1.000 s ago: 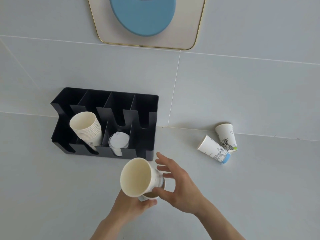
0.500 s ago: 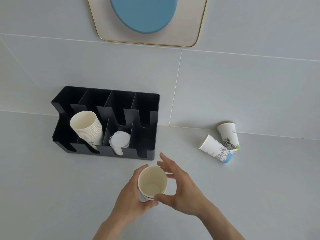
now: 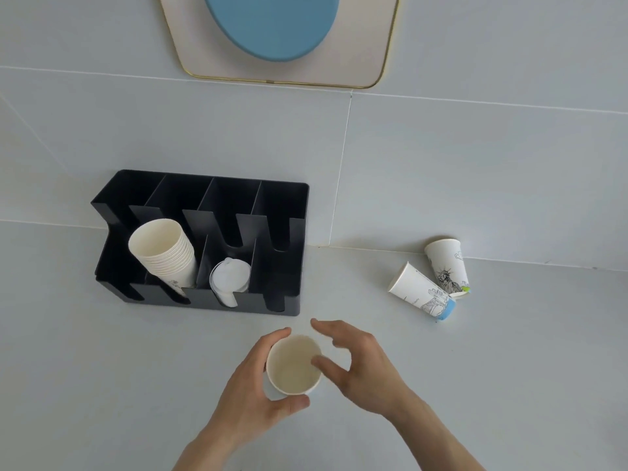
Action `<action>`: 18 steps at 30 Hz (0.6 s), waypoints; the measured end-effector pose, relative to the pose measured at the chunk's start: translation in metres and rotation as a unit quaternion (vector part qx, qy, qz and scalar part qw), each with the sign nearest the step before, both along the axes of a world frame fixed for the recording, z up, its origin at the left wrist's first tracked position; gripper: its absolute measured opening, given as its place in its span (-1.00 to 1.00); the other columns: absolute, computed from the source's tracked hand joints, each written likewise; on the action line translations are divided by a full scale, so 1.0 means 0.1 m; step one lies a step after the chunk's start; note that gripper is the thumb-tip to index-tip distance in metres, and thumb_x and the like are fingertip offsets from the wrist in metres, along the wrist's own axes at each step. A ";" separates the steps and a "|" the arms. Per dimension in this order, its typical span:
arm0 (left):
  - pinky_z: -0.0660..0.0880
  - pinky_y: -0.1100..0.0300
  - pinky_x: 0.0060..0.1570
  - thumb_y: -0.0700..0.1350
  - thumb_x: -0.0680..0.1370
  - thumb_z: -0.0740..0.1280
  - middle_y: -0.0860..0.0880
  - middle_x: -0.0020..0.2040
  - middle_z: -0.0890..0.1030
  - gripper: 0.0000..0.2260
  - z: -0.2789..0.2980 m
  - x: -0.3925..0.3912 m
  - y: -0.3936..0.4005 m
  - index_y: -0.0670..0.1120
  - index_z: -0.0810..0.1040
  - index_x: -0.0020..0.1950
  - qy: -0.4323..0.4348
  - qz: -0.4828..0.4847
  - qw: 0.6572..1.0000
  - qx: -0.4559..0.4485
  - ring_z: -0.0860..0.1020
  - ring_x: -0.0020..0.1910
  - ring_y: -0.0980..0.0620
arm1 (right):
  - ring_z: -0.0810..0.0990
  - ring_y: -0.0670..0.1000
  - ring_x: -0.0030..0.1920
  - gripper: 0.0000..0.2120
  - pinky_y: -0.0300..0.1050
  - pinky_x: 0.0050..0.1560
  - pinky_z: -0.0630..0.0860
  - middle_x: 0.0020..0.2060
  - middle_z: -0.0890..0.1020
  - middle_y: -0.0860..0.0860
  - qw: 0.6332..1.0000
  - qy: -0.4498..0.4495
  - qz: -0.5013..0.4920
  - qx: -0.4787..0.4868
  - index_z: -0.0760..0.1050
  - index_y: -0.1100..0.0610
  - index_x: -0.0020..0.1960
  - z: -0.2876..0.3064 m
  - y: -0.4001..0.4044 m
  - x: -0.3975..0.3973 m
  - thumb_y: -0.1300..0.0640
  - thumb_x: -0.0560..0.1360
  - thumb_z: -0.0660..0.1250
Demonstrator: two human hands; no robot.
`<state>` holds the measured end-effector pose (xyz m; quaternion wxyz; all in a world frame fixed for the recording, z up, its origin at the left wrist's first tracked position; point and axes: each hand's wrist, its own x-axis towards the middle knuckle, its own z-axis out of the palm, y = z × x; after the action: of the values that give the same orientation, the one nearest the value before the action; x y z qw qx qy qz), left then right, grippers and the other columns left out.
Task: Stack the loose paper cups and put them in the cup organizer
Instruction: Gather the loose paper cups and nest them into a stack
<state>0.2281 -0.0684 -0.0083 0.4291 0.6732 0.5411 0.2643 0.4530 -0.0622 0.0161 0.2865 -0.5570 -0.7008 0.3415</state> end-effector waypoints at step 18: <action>0.55 0.02 0.28 0.03 0.22 0.70 0.19 0.40 0.50 -0.12 -0.08 0.08 0.03 0.24 0.36 0.45 -0.033 -0.002 0.999 -0.007 0.55 0.30 0.12 | 0.47 0.20 0.35 -0.18 0.09 0.32 0.44 0.38 0.41 0.13 0.907 -0.352 -0.194 -0.127 0.17 0.17 0.58 -0.62 1.09 1.47 -0.05 0.49 0.51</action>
<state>0.2365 -0.0655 -0.0159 0.4515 0.6622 0.5276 0.2817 0.6000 0.0464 -0.0459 0.0088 -0.7979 -0.5846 0.1468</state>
